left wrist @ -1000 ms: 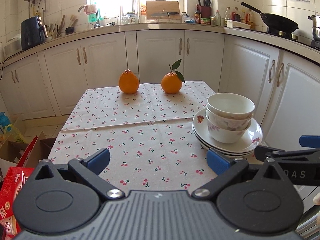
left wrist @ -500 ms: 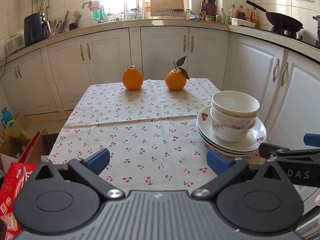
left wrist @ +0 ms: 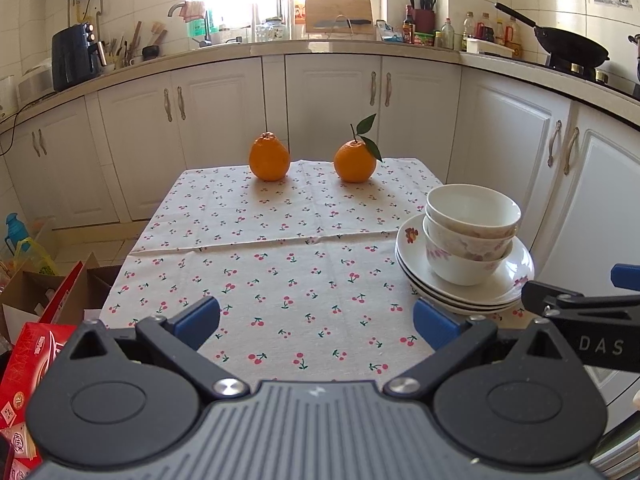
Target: Organize plates and bowls
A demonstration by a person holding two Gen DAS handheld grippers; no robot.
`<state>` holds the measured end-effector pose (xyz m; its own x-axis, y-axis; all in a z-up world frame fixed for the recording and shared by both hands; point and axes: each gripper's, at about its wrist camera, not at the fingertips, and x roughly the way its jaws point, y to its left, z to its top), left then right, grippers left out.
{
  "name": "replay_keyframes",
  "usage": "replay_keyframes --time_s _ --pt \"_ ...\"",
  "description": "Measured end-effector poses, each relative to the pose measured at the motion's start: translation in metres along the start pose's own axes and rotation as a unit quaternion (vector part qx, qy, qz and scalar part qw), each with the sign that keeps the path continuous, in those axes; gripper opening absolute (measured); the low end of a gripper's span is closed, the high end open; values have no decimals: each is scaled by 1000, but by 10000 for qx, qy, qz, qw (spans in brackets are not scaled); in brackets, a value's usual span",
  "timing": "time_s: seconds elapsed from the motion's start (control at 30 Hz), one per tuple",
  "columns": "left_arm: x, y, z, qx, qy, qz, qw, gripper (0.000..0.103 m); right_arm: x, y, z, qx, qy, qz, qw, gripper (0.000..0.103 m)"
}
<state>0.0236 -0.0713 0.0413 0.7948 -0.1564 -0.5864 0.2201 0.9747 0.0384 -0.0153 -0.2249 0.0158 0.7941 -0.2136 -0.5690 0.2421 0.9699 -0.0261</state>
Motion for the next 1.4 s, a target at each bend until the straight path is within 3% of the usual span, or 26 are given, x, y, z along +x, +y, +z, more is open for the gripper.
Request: replay_keyframes --time_s 1.4 --pt "-1 0 1 -55 28 -37 10000 102 -3 2 2 -50 -67 -48 10000 103"
